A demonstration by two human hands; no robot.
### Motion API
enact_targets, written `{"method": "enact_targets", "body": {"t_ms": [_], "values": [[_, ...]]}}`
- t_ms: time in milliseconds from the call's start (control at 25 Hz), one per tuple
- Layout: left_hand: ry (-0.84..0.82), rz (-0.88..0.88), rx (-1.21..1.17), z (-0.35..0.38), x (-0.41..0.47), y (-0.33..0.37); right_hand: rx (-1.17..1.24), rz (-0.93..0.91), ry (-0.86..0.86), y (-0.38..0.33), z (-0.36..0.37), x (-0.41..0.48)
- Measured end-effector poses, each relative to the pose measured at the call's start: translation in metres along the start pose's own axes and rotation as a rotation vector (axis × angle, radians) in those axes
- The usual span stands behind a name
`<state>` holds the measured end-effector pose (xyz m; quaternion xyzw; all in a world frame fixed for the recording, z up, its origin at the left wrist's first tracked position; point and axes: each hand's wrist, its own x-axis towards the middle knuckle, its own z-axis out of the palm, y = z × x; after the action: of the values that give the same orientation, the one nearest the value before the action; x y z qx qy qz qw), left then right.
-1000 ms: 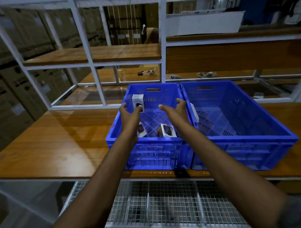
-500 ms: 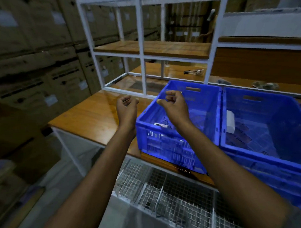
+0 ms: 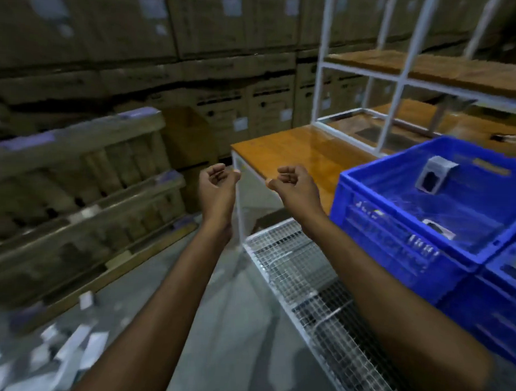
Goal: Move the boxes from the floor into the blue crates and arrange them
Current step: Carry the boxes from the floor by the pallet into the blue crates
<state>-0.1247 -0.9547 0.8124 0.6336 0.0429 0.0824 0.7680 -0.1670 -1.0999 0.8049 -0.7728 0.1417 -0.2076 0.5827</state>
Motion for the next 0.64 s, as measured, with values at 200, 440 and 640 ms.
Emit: {"method": "enact_targets", "body": {"t_ms": [200,440,640], "values": [[0.256,0.068,0.027,-0.13,-0.009,0.013,-0.004,-0.031,-0.31,-0.029,0.099,-0.051],[0.438,0.136,0.051,-0.281,-0.005,0.029,0.032,-0.078,-0.576,-0.069,0.214,-0.114],[0.54,0.162,0.045,-0.406,-0.011,0.045,0.045,-0.084,-0.721,-0.101,0.312,-0.176]]}}
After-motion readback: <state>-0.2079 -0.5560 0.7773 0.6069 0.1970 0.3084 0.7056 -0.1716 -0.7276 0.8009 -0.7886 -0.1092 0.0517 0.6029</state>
